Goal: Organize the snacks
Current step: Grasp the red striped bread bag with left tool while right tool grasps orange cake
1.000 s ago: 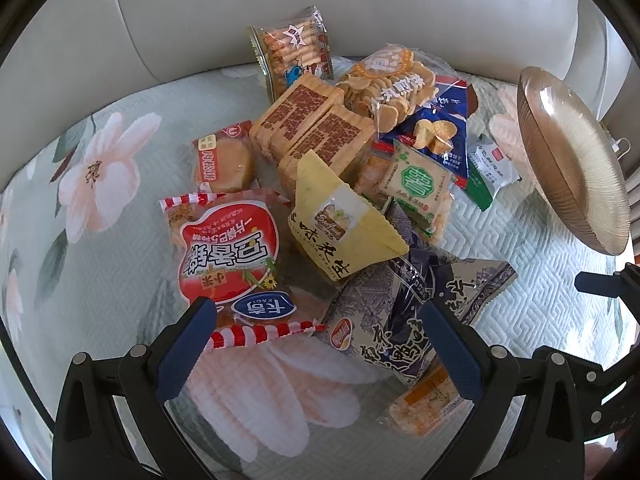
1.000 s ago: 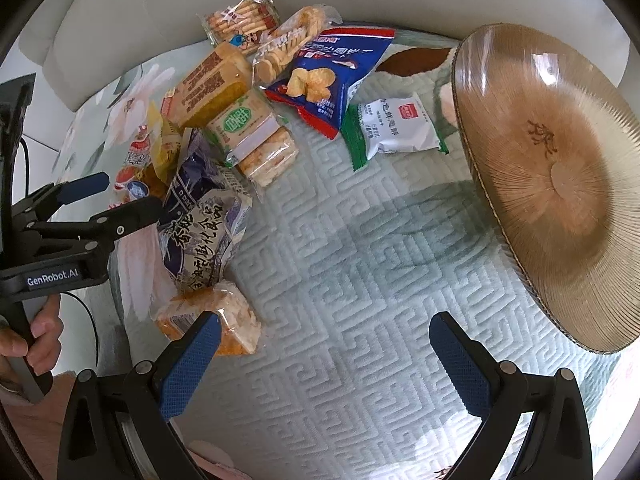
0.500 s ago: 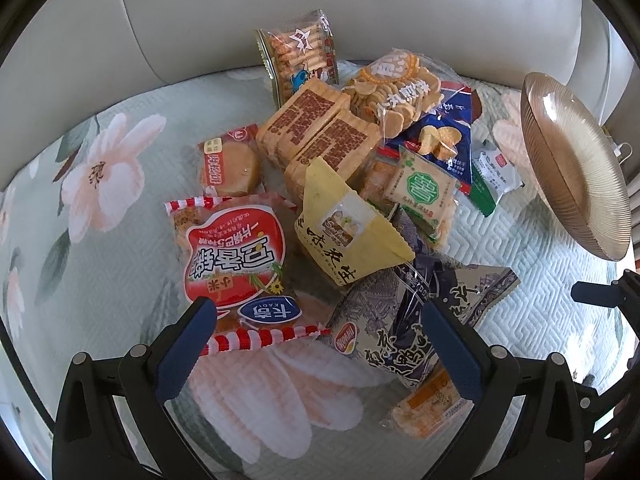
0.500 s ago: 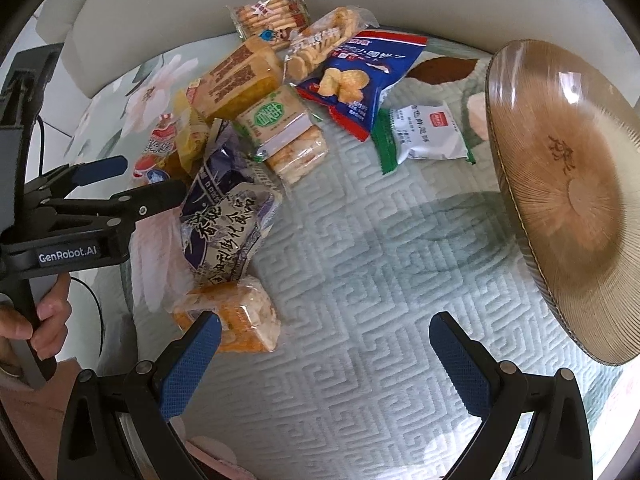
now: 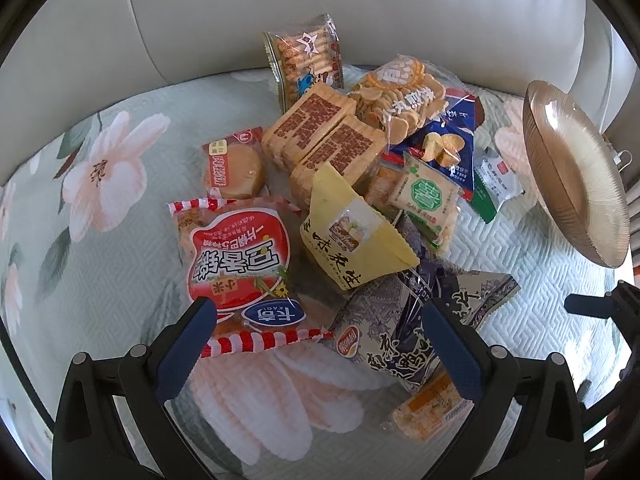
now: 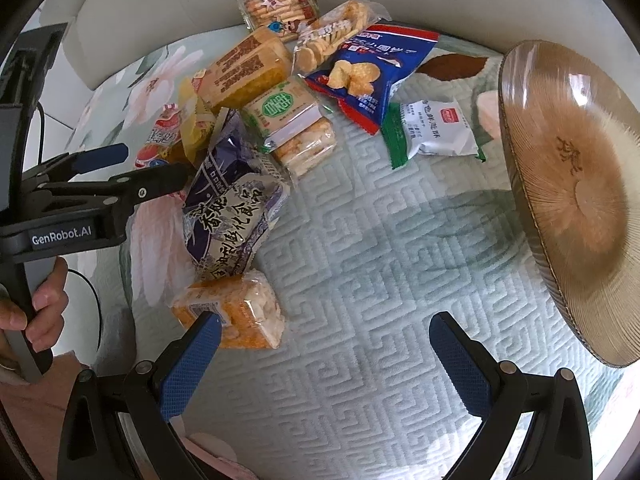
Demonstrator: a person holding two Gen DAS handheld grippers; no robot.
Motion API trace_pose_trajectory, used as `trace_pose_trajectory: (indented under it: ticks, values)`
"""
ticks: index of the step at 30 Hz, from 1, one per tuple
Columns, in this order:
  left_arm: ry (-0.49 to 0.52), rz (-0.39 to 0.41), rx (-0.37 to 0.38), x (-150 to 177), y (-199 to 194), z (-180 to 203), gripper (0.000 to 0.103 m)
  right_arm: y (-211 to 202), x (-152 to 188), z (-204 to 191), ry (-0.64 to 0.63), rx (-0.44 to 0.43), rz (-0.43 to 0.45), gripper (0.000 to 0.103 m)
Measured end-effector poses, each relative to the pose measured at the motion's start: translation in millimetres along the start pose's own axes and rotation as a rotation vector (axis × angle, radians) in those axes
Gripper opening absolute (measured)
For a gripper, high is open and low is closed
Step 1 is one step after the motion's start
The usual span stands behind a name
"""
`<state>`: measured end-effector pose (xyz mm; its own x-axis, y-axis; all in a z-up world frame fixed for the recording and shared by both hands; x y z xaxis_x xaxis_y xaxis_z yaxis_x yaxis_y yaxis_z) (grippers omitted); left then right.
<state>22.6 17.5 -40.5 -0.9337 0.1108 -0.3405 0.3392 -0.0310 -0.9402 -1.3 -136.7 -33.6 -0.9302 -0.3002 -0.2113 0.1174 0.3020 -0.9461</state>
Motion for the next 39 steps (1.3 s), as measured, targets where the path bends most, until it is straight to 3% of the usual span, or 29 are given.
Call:
trace_pose_trajectory:
  ticks: [17,24,32,39]
  values:
    - [-0.024,0.029,0.01,-2.6,1.5,-9.3,0.103,15.1,1.3,-15.8,-0.044,0.001,-0.026,0.103]
    - [-0.145,0.08,0.006,-12.9,-10.9,-48.6,0.103,30.8,-1.0,-41.4,-0.115,-0.012,-0.033,0.103]
    - [-0.265,0.046,0.024,-10.7,8.4,-88.8,0.102,58.8,5.0,-58.3,-0.128,-0.06,-0.088,0.103]
    - [-0.188,-0.033,0.05,-7.6,48.7,-76.0,0.102,76.5,3.3,-75.5,-0.148,-0.063,-0.075,0.103]
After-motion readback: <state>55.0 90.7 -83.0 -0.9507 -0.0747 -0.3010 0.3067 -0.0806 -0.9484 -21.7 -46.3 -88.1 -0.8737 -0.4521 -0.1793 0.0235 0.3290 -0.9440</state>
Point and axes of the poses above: each gripper's, at about its wrist camera, not at the fingertips, and y roughly the way its jaws point, z to its right, x to its underside, the point moved 4 cm from there along y, roughly the way its jaws point, and after that the axes turned 1 degree about z, right-handed, at the moved point
